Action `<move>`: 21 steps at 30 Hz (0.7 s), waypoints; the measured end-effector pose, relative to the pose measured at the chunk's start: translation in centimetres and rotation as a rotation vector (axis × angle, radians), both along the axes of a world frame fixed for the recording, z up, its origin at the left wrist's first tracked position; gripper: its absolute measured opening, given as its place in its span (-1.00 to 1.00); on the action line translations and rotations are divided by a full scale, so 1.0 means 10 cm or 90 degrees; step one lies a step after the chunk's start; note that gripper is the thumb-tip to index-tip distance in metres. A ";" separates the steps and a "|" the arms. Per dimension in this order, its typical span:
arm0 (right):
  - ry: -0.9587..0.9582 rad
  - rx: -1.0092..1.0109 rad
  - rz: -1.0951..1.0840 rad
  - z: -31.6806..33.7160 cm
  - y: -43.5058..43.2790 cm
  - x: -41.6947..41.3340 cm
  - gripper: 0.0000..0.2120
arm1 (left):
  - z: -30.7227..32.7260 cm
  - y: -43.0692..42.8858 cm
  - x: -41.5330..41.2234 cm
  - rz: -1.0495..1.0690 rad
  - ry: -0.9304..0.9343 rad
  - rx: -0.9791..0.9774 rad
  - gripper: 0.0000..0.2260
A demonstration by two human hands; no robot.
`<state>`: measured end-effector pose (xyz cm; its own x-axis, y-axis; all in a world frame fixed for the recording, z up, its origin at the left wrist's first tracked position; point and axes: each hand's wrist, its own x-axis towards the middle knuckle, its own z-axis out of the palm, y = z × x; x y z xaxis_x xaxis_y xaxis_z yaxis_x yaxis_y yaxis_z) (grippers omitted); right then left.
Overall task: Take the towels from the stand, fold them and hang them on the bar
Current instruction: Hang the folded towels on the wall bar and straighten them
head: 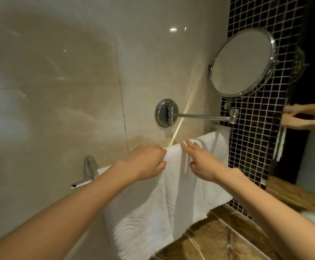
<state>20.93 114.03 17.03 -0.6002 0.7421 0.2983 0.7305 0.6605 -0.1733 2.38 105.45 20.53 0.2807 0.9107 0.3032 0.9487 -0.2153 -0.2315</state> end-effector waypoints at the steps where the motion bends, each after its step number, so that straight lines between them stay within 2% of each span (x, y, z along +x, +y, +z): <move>1: 0.011 -0.003 0.001 0.00 0.00 -0.01 -0.28 | 0.01 0.01 0.01 0.003 -0.001 0.001 -0.84; 4: 0.072 -0.026 0.021 0.02 -0.02 0.01 -0.31 | 0.02 0.08 0.04 0.017 -0.013 0.004 -0.83; 8: 0.138 -0.003 0.007 0.12 0.08 0.15 -0.38 | 0.05 0.26 0.17 -0.007 -0.048 -0.016 -0.66; 13: 0.020 -0.051 -0.092 0.14 0.45 0.36 -0.33 | 0.06 0.62 0.46 -0.068 0.004 -0.056 -0.62; 21: -0.013 -0.101 -0.145 0.13 0.76 0.51 -0.24 | 0.02 1.18 0.81 -0.038 0.033 -0.096 -0.55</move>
<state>25.98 121.65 18.32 -0.4164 0.8954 0.1579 0.8617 0.4441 -0.2454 10.50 117.24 20.75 0.3475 0.9260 0.1477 0.9208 -0.3073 -0.2402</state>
